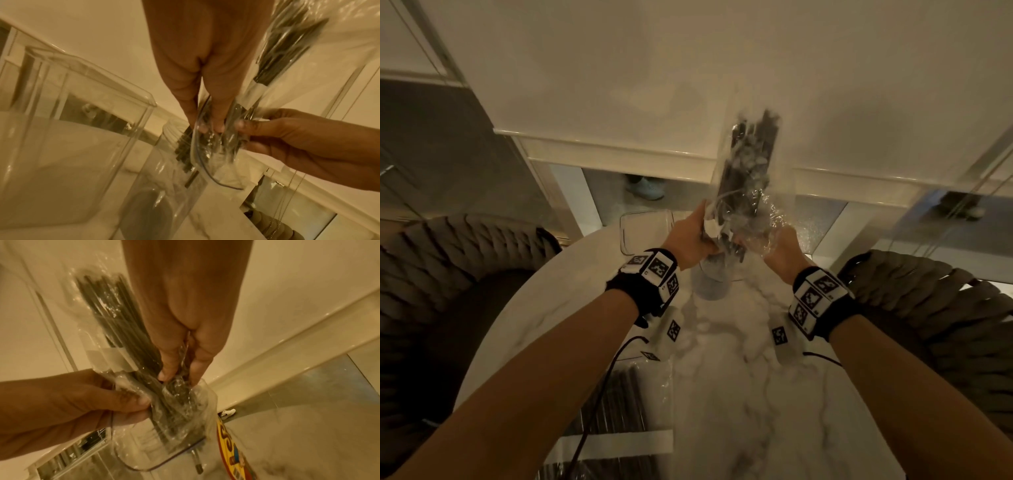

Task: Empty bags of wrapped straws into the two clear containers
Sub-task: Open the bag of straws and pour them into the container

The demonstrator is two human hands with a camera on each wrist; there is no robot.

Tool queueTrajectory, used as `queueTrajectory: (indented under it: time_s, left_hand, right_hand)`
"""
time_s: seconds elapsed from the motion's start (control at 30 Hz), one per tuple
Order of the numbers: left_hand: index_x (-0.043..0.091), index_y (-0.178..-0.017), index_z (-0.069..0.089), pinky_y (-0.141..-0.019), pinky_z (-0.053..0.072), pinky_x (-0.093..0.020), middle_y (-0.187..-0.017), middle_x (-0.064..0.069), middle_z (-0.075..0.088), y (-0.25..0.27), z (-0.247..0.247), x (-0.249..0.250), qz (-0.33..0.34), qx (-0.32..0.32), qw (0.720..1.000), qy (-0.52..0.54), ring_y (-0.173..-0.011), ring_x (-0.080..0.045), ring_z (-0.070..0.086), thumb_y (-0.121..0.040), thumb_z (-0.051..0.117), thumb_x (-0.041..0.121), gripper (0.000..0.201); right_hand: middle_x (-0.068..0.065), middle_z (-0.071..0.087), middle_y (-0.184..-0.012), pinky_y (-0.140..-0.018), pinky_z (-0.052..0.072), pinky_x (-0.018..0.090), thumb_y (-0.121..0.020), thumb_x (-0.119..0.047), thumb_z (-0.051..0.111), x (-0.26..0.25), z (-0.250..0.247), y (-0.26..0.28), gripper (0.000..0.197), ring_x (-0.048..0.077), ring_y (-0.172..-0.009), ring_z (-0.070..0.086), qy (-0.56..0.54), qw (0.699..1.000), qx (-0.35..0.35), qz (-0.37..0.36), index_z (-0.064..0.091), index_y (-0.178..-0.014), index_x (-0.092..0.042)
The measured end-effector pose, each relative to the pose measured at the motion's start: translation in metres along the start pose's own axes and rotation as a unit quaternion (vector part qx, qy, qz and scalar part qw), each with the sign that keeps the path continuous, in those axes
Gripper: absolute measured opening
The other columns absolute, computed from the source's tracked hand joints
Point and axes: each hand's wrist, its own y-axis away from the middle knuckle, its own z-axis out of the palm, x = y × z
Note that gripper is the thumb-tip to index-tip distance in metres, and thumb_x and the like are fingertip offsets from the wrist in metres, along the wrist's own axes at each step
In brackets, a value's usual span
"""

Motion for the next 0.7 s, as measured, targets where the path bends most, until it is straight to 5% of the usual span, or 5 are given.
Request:
queueTrajectory:
  time_s: [0.13,0.27,0.43,0.6,0.7]
  left_hand:
    - [0.017,-0.143,0.026,-0.087,0.04,-0.025,-0.127,-0.012,0.06,-0.002,0.009,-0.008,-0.034,-0.012,0.999,0.0,-0.117,-0.031,0.056,-0.081,0.071,0.017,0.077]
    - [0.014,-0.141,0.03,-0.096,0.043,-0.031,-0.122,-0.014,0.063,-0.007,0.011,-0.017,-0.048,-0.026,0.997,-0.061,-0.116,-0.033,0.057,-0.083,0.068,0.029,0.071]
    - [0.014,-0.143,0.027,-0.087,0.04,-0.026,-0.123,-0.016,0.062,-0.009,0.011,-0.015,-0.041,-0.033,0.996,-0.07,-0.115,-0.035,0.057,-0.087,0.065,0.023,0.068]
    - [0.019,-0.146,0.02,-0.092,0.043,-0.03,-0.125,-0.017,0.061,-0.005,0.009,-0.011,-0.026,-0.051,0.996,-0.061,-0.116,-0.035,0.057,-0.084,0.066,0.019,0.078]
    - [0.021,-0.145,0.023,-0.088,0.045,-0.028,-0.121,-0.015,0.063,0.003,0.01,-0.009,-0.019,-0.058,0.997,-0.044,-0.111,-0.034,0.06,-0.081,0.07,0.02,0.08]
  right_hand:
    - [-0.004,0.065,-0.086,-0.055,0.038,-0.004,-0.077,-0.017,0.076,-0.011,0.001,0.007,0.026,-0.005,-0.07,0.056,-0.097,0.995,-0.001,0.003,0.066,-0.098,-0.006]
    - [-0.012,0.059,-0.073,-0.05,0.036,-0.003,-0.078,-0.011,0.073,-0.019,0.001,0.004,0.013,-0.008,-0.063,0.055,-0.134,0.991,0.011,0.017,0.063,-0.085,-0.01]
    - [0.024,0.056,-0.123,-0.057,0.037,-0.003,-0.091,0.008,0.049,-0.009,0.007,0.006,0.033,0.037,-0.115,0.053,-0.126,0.992,0.013,0.029,0.048,-0.124,0.005]
    - [0.021,0.05,-0.134,-0.082,0.039,0.019,-0.089,0.007,0.054,0.008,0.016,0.008,0.047,0.037,-0.123,0.048,-0.184,0.981,0.005,0.059,0.039,-0.133,0.001]
    - [0.021,0.054,-0.128,-0.092,0.043,0.033,-0.087,0.002,0.06,0.012,0.013,0.013,0.042,0.029,-0.109,0.058,-0.204,0.978,-0.009,0.05,0.046,-0.127,0.0]
